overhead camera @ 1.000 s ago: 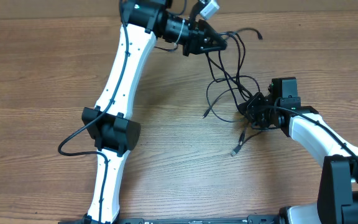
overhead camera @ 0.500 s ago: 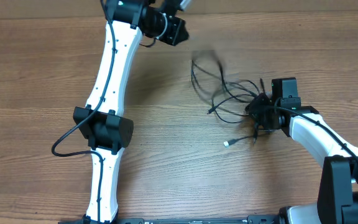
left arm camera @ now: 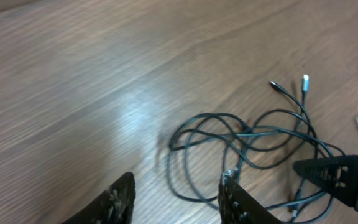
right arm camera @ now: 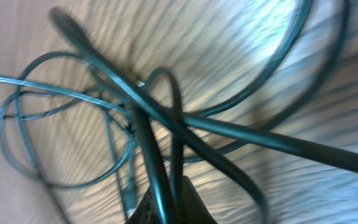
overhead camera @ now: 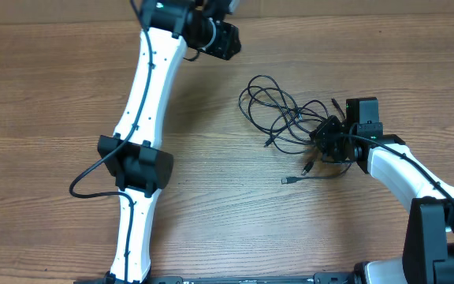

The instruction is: Untangle cables

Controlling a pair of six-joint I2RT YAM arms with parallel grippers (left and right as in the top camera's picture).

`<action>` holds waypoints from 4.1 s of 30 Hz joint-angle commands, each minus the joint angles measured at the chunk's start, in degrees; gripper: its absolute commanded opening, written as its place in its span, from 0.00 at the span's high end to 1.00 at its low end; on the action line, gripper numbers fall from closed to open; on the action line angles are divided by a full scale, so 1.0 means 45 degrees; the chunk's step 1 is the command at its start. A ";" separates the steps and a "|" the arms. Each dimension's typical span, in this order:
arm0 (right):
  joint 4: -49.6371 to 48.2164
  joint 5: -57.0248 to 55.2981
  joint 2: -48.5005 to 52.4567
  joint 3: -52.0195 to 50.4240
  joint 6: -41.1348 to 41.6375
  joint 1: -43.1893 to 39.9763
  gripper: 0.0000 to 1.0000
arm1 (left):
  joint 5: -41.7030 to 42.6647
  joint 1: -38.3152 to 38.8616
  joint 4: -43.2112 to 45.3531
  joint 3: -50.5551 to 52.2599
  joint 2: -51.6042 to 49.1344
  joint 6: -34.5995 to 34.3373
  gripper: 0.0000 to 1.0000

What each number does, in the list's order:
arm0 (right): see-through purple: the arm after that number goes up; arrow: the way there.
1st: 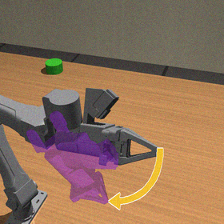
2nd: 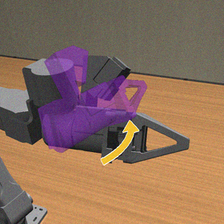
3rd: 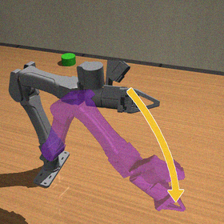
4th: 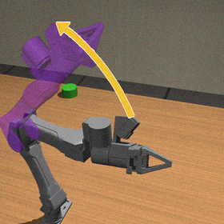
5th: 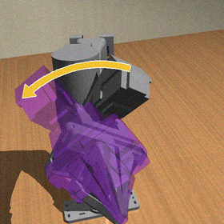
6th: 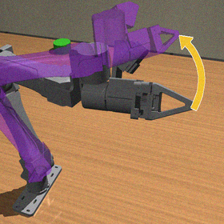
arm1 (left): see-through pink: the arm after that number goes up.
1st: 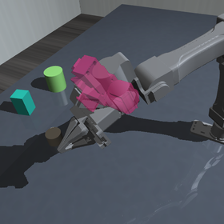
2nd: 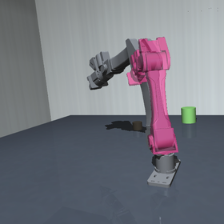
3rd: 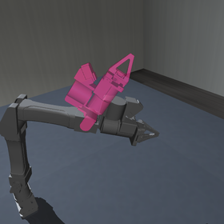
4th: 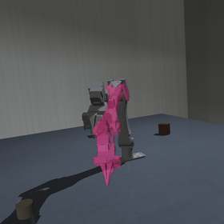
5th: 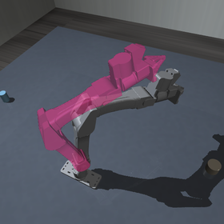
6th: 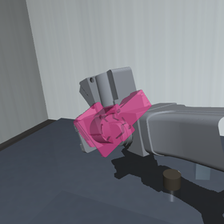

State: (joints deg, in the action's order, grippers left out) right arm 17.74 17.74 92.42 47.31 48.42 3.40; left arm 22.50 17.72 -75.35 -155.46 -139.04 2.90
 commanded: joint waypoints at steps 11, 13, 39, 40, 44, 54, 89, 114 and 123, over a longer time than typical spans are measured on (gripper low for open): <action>-0.0661 0.4469 -0.0015 -0.0073 -0.0107 -0.0209 0.00 | 0.1515 0.1384 0.0335 0.1185 0.0151 0.2035 0.56; -0.0695 0.5576 -0.0015 -0.0073 -0.0107 -0.0398 0.00 | 0.2021 0.1428 0.0155 0.1180 0.0151 0.2764 0.56; 0.2147 0.2205 -0.0010 -0.0073 -0.2200 -0.3823 0.00 | 0.2701 0.2812 -0.0971 0.1229 0.0131 0.7091 0.45; 0.2113 0.1953 -0.0010 -0.0073 -0.2200 -0.3823 0.00 | 0.2560 0.2929 -0.0937 0.1302 0.0131 0.7096 0.44; 0.1579 0.1608 -0.0010 -0.0073 -0.2200 -0.3818 0.00 | 0.2477 0.3526 -0.0801 0.1831 0.0131 0.7868 0.43; 0.0879 -0.0432 -0.0010 -0.0073 -0.0680 -0.3823 0.00 | 0.0835 0.5115 0.1117 0.4935 0.0131 0.8383 0.38; 0.1331 -0.0515 -0.0010 -0.0073 -0.0826 -0.3823 0.00 | 0.0554 0.6164 0.2773 0.7441 0.0131 0.8728 0.53; 0.1598 -0.0345 0.0000 -0.0078 -0.0865 -0.3823 0.30 | 0.0476 0.5911 0.2443 0.6479 0.0296 0.8728 0.96; 0.2259 0.2273 0.0000 -0.0078 -0.0986 -0.3818 0.64 | 0.0486 0.5217 0.0495 0.3317 0.0457 0.8665 0.96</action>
State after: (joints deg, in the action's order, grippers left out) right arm 27.86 22.39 92.42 47.18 44.77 -13.52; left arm 24.56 42.57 -72.01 -135.98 -139.02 42.15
